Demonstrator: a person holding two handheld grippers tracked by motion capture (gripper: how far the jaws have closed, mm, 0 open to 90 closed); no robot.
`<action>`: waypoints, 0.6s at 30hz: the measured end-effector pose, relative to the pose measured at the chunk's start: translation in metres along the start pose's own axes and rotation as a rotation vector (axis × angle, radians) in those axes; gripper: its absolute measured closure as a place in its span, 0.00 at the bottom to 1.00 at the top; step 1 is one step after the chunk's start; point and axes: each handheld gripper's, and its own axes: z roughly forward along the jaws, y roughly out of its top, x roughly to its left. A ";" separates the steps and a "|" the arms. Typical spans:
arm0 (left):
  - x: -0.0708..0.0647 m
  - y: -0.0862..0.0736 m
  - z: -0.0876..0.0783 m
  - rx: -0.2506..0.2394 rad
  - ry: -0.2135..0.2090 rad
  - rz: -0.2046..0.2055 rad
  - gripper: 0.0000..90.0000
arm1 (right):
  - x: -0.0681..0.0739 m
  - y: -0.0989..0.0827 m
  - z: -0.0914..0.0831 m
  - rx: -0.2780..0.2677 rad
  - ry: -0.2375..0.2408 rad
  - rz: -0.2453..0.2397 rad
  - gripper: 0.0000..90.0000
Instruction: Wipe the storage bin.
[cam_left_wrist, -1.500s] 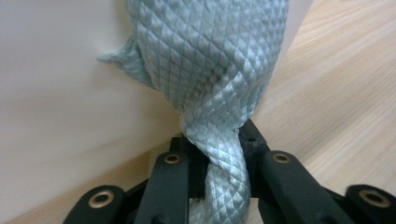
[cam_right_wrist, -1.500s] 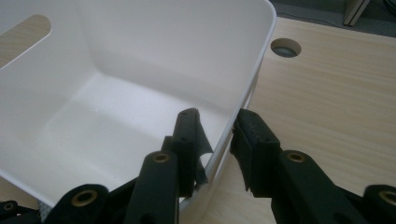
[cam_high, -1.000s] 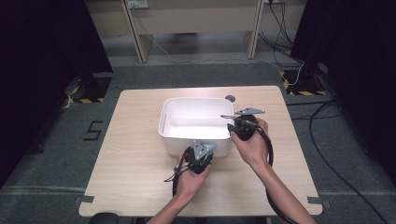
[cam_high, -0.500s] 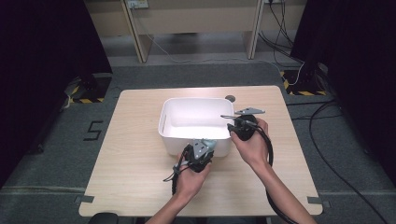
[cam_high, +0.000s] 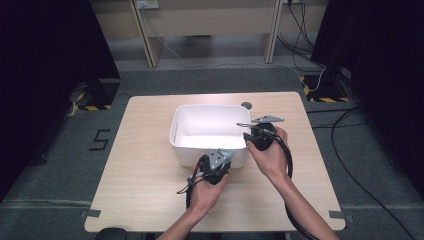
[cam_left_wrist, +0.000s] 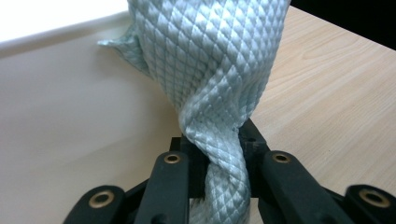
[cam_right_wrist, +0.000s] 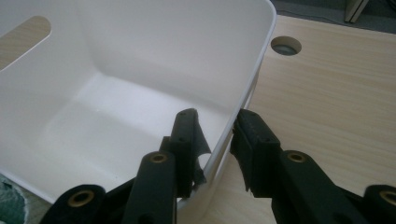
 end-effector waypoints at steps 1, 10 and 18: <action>0.000 -0.001 0.000 0.001 0.001 -0.001 0.86 | 0.000 0.000 -0.001 0.002 0.003 0.005 0.77; 0.000 -0.003 0.004 0.016 0.003 0.001 0.86 | -0.001 0.001 -0.002 0.007 0.011 0.008 0.77; 0.000 -0.010 0.011 0.041 0.004 0.006 0.86 | -0.001 0.001 -0.002 0.008 0.013 0.009 0.77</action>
